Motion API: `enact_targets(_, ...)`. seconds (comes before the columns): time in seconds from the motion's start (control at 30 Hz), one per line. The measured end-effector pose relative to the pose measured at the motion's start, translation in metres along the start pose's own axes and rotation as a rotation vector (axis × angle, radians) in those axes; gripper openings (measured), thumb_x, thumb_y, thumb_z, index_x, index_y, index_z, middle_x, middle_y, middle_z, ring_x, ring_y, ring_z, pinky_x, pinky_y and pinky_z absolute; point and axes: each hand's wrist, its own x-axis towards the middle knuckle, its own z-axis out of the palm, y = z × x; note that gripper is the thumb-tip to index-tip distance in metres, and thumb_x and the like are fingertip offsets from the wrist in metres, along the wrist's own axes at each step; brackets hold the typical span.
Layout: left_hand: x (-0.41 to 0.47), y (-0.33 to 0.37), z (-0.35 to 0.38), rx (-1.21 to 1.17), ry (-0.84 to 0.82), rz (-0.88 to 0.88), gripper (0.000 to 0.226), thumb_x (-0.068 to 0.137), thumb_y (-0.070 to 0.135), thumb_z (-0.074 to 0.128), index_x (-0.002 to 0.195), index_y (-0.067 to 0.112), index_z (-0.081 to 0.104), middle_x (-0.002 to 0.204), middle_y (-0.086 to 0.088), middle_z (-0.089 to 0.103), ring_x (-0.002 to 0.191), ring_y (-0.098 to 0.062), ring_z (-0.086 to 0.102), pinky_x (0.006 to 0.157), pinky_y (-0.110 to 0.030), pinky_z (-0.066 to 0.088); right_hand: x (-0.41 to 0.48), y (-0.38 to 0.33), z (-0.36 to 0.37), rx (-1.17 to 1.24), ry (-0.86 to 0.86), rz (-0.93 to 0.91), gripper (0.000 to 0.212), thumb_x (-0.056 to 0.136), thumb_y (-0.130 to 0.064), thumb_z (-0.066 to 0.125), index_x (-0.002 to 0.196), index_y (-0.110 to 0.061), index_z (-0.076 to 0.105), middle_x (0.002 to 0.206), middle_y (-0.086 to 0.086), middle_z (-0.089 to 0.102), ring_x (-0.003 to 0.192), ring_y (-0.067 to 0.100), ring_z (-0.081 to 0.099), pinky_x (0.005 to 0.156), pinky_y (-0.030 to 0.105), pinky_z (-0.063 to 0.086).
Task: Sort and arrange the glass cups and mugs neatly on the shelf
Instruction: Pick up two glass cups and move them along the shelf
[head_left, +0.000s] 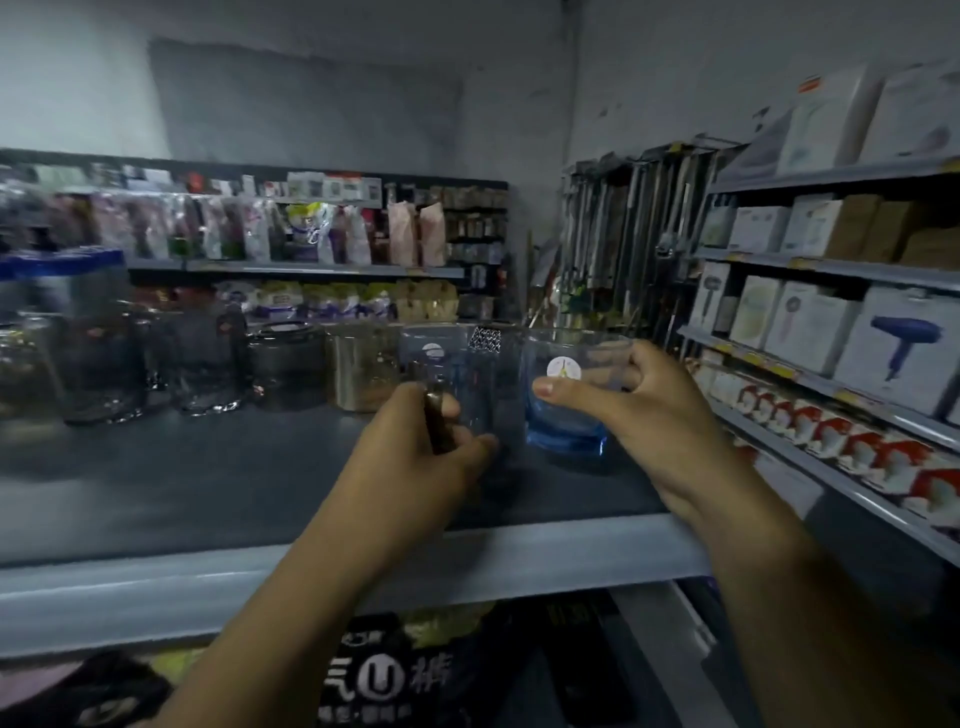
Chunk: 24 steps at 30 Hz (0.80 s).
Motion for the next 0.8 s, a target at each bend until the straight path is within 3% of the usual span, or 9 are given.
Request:
enact_targets(0.13, 0.001, 0.009, 0.014, 0.085, -0.041, -0.038, 0.015, 0.09, 0.02, 0.075, 0.102, 0.015, 0.066, 0.088, -0.005, 0.074, 0.078, -0.027, 0.074, 0.076, -0.052, 0.063, 0.017, 0.015, -0.015, -0.002, -0.063, -0.015, 0.087, 0.044, -0.061, 0.091, 0.116, -0.024, 0.061, 0.104, -0.006, 0.073, 0.1, 0.013, 0.069, 0.095, 0.046, 0.056)
enact_targets(0.2, 0.002, 0.015, 0.01, 0.236, -0.046, -0.015, 0.013, 0.09, 0.03, 0.075, 0.098, 0.021, 0.072, 0.082, -0.006, 0.076, 0.075, -0.026, 0.074, 0.07, -0.043, 0.063, 0.021, 0.02, -0.019, 0.006, -0.105, -0.013, 0.083, 0.048, -0.057, 0.09, 0.116, -0.024, 0.059, 0.104, -0.006, 0.073, 0.1, 0.012, 0.068, 0.096, 0.044, 0.055)
enact_targets(0.3, 0.004, 0.024, -0.006, 0.587, -0.07, 0.125, 0.019, 0.087, 0.043, 0.073, 0.098, 0.028, 0.077, 0.082, 0.011, 0.071, 0.073, -0.001, 0.069, 0.06, -0.014, 0.053, 0.024, 0.023, -0.022, 0.009, -0.15, -0.015, 0.086, 0.044, -0.061, 0.089, 0.116, -0.025, 0.058, 0.104, -0.007, 0.073, 0.101, 0.012, 0.068, 0.096, 0.043, 0.054)
enact_targets(0.37, 0.007, 0.025, -0.026, 0.694, -0.099, 0.106, 0.013, 0.088, 0.04, 0.072, 0.097, 0.032, 0.073, 0.089, 0.016, 0.069, 0.075, 0.004, 0.067, 0.059, -0.012, 0.049, 0.024, 0.023, -0.023, 0.012, -0.165, -0.018, 0.088, 0.043, -0.064, 0.088, 0.116, -0.025, 0.058, 0.104, -0.007, 0.072, 0.101, 0.012, 0.068, 0.095, 0.043, 0.054)
enact_targets(0.43, 0.019, 0.017, -0.051, 0.603, -0.079, 0.032, 0.023, 0.085, 0.025, 0.077, 0.102, 0.033, 0.063, 0.099, 0.009, 0.07, 0.081, -0.005, 0.07, 0.07, -0.023, 0.057, 0.024, 0.022, -0.024, 0.017, -0.172, -0.026, 0.089, 0.041, -0.065, 0.087, 0.116, -0.025, 0.058, 0.104, -0.007, 0.072, 0.101, 0.012, 0.067, 0.096, 0.043, 0.054)
enact_targets(0.53, 0.044, 0.007, -0.071, 0.271, -0.151, -0.007, 0.071, 0.069, 0.007, 0.089, 0.124, 0.037, 0.055, 0.122, -0.004, 0.066, 0.109, -0.025, 0.07, 0.093, -0.054, 0.058, 0.023, 0.018, -0.023, 0.037, -0.161, -0.04, 0.089, 0.041, -0.063, 0.085, 0.116, -0.024, 0.059, 0.103, -0.006, 0.072, 0.101, 0.014, 0.067, 0.097, 0.044, 0.053)
enact_targets(0.67, 0.065, 0.007, -0.055, 0.058, -0.36, -0.029, 0.097, 0.078, -0.011, 0.077, 0.153, 0.034, 0.036, 0.137, -0.007, 0.063, 0.119, -0.027, 0.068, 0.097, -0.044, 0.057, 0.02, 0.013, -0.021, 0.074, -0.148, -0.058, 0.086, 0.042, -0.06, 0.086, 0.115, -0.022, 0.06, 0.103, -0.006, 0.072, 0.101, 0.014, 0.068, 0.1, 0.046, 0.052)
enact_targets(0.73, 0.068, 0.006, -0.045, 0.114, -0.324, -0.019, 0.101, 0.074, 0.0, 0.083, 0.155, 0.032, 0.033, 0.133, -0.007, 0.064, 0.116, -0.027, 0.068, 0.1, -0.049, 0.055, 0.016, 0.012, -0.021, 0.08, -0.139, -0.068, 0.086, 0.042, -0.06, 0.085, 0.115, -0.023, 0.06, 0.101, -0.007, 0.073, 0.1, 0.013, 0.068, 0.099, 0.045, 0.053)
enact_targets(0.8, 0.067, 0.005, -0.036, 0.259, -0.235, -0.008, 0.112, 0.061, 0.031, 0.092, 0.155, 0.036, 0.031, 0.13, -0.001, 0.062, 0.113, -0.022, 0.068, 0.101, -0.048, 0.055, 0.012, 0.01, -0.022, 0.089, -0.12, -0.074, 0.088, 0.041, -0.061, 0.085, 0.116, -0.022, 0.061, 0.1, -0.008, 0.073, 0.099, 0.013, 0.069, 0.099, 0.045, 0.053)
